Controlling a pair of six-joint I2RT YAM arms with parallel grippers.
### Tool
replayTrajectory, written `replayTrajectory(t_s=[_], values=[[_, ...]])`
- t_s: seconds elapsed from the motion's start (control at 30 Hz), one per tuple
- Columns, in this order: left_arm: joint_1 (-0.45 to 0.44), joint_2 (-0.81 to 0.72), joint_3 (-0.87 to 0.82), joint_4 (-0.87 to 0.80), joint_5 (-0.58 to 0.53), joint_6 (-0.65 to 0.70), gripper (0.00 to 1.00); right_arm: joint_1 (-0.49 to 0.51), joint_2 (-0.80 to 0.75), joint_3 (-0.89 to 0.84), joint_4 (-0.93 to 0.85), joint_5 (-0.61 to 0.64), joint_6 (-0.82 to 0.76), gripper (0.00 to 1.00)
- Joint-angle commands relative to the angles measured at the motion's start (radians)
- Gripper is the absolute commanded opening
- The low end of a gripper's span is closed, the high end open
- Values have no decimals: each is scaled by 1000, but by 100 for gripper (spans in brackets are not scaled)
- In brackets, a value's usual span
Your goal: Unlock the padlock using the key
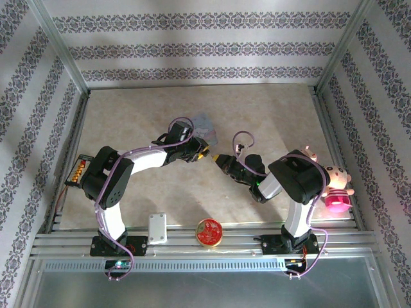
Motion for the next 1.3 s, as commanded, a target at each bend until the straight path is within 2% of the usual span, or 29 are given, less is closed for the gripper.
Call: replayTrajectory(t_s=[0.0,0.37,0.73,0.97,1.27], values=[[16,18,-3,-42,20,-71,0,26,-37,-4,48,5,-51,0],[16,38,27,-46,15,-83,0,78,-210,-71,-156,147,-213,0],[17,38,40,-39,29,-94,0,117,-460,16,-659,266,-415,0],[16,37,41,-25,37,-103,0,106,-488,44,-737,252,-423,0],[17,33,40,-18,46,-108,0,104,-428,75,-706,247,-412,0]])
